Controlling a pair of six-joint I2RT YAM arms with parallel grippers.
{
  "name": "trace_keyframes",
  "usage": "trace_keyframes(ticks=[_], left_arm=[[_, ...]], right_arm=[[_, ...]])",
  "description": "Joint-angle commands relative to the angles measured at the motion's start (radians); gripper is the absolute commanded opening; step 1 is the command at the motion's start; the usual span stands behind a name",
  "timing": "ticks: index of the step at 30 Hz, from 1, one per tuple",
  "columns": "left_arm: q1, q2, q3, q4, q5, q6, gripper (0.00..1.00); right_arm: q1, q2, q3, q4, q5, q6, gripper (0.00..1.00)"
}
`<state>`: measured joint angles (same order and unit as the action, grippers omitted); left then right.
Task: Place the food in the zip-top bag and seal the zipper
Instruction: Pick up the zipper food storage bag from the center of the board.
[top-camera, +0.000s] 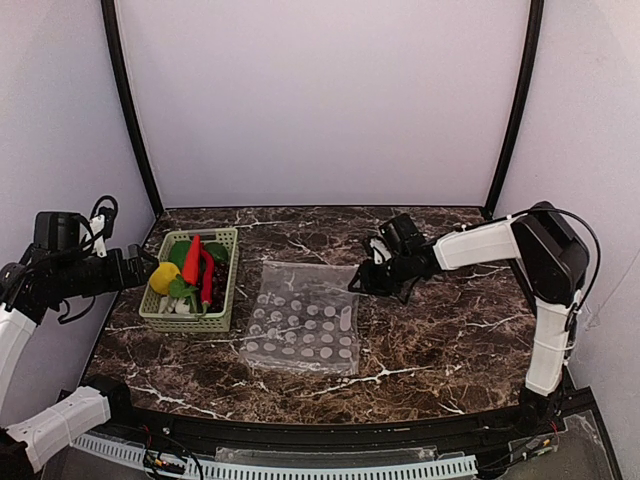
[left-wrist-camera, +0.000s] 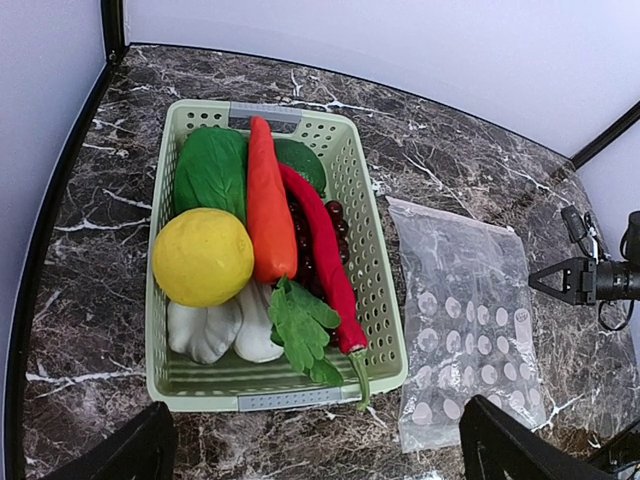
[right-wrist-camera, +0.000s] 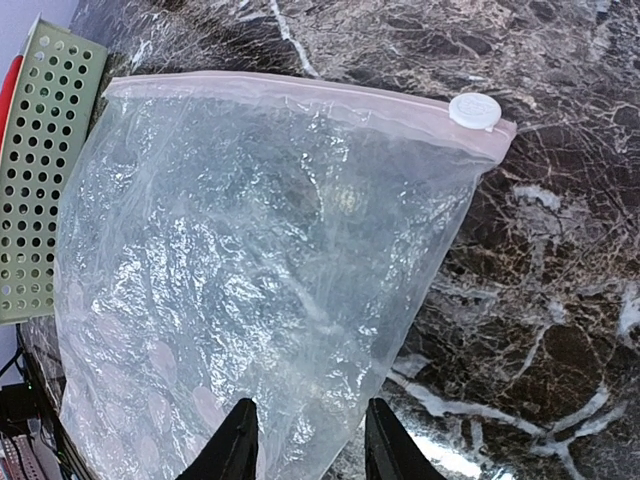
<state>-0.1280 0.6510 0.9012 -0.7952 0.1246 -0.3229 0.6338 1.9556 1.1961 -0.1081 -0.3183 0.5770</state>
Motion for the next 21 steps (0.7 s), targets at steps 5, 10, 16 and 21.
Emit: trace_keyframes(ticks=[5, 10, 16, 21], left_arm=[[0.005, -0.001, -0.016, 0.03, 0.034, 0.032, 1.0], [0.005, -0.006, -0.015, 0.035, 0.035, 0.03, 1.0], [0.005, -0.01, -0.013, 0.038, 0.052, 0.035, 1.0], [0.004, -0.018, -0.013, 0.04, 0.058, 0.042, 1.0]], right_arm=[[-0.023, 0.03, 0.039, 0.001, 0.016, -0.009, 0.32], [-0.041, 0.041, 0.05, -0.005, 0.017, -0.005, 0.31], [-0.049, 0.06, 0.062, -0.002, 0.002, -0.013, 0.31], [-0.052, 0.07, 0.07, 0.0, -0.015, -0.023, 0.29]])
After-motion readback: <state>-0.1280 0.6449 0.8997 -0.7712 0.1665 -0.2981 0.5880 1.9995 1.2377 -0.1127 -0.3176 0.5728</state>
